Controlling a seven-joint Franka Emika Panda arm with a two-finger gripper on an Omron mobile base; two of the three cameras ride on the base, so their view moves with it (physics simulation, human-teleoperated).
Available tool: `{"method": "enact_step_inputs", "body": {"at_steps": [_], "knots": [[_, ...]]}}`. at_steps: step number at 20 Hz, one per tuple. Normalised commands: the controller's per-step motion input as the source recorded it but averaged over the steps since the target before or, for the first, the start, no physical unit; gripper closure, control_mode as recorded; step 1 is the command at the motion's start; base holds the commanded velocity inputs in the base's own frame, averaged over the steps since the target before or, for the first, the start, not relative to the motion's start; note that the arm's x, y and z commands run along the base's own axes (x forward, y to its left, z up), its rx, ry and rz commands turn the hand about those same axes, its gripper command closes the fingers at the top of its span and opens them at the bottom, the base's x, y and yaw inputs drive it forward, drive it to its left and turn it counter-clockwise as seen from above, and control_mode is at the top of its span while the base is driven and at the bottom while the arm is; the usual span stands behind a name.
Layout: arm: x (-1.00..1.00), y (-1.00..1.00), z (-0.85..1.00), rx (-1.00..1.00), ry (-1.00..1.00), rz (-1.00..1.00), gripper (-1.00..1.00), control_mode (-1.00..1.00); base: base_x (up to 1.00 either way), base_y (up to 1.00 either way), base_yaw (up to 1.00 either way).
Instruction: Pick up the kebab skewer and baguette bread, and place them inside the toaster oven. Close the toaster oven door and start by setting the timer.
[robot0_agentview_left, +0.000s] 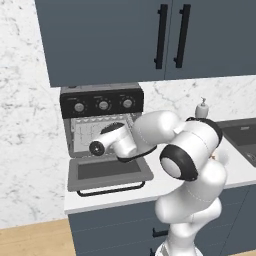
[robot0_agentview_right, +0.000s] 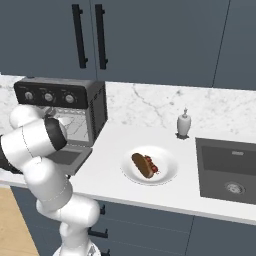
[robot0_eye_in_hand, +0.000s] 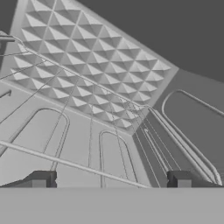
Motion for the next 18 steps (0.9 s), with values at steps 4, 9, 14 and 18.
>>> {"method": "enact_step_inputs", "body": {"at_steps": [4,9,14,18], "knots": [[0.05,0.0,0.21,-0.03,-0.01,-0.03,-1.0,-1.0,0.0,0.0,0.0],[0.23,0.0,-0.01,0.0,0.0,0.0,-1.0,-1.0,0.0,0.0,0.0],[0.36,0.0,-0.1,0.0,0.0,0.02,-1.0,-1.0,0.0,0.0,0.0],[0.3,0.0,0.0,0.0,0.0,0.02,1.0,-1.0,0.0,0.0,0.0]]}}
